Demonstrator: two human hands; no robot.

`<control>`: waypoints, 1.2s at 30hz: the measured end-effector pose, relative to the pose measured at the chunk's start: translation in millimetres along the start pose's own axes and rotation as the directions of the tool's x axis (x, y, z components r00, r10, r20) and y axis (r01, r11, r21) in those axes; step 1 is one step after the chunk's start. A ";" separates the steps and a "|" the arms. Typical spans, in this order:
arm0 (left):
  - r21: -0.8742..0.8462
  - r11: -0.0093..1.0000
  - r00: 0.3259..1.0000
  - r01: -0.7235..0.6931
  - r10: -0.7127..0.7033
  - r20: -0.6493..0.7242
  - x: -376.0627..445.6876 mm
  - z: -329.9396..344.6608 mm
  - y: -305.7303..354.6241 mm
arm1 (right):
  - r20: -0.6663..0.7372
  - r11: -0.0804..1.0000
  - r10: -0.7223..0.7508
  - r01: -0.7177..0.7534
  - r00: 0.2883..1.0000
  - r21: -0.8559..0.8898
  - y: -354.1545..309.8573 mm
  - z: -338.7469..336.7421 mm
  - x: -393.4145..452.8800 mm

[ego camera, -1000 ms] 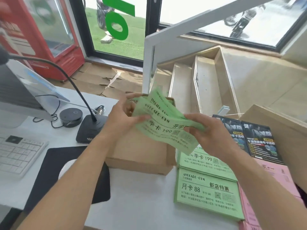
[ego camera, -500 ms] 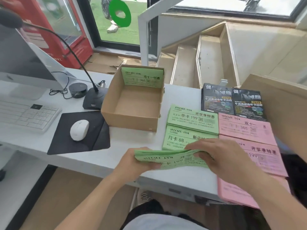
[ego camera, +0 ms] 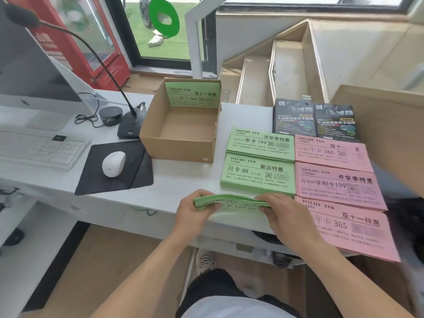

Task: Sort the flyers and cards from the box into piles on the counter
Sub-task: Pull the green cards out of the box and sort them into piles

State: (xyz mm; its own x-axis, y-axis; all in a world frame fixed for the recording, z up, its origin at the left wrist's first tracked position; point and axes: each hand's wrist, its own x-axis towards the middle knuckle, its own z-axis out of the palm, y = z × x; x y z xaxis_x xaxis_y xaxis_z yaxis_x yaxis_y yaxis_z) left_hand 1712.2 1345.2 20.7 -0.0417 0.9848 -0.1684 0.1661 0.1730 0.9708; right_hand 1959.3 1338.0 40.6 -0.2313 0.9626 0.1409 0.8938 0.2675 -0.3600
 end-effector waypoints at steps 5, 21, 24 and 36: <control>0.031 0.999 1.000 0.026 -0.026 0.009 -0.3 -2.3 -7.7 | 0.032 1.000 -0.001 0.002 0.999 -0.013 4.1 -2.6 -1.9; 0.071 0.995 0.997 0.069 -0.070 0.012 7.5 24.3 -7.6 | 0.179 0.993 -0.040 0.058 0.983 -0.099 -19.4 -12.6 38.5; 0.091 0.995 0.999 0.040 -0.038 -0.022 8.3 19.3 4.9 | 0.165 0.996 -0.077 0.085 0.983 -0.038 -30.9 -12.3 50.7; -0.354 0.931 0.995 -0.086 0.102 0.025 8.5 11.0 58.2 | 0.170 0.573 0.111 -0.202 0.979 0.794 -33.9 0.6 41.0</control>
State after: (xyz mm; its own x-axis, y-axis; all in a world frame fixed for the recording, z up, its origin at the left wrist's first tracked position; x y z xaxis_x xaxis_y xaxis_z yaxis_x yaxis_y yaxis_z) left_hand 1732.4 1363.7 73.9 -0.0004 0.9973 -0.0730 -0.1906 0.0716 0.9791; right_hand 1919.3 1368.4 58.0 -0.1930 0.9795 -0.0584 0.2533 -0.0077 -0.9674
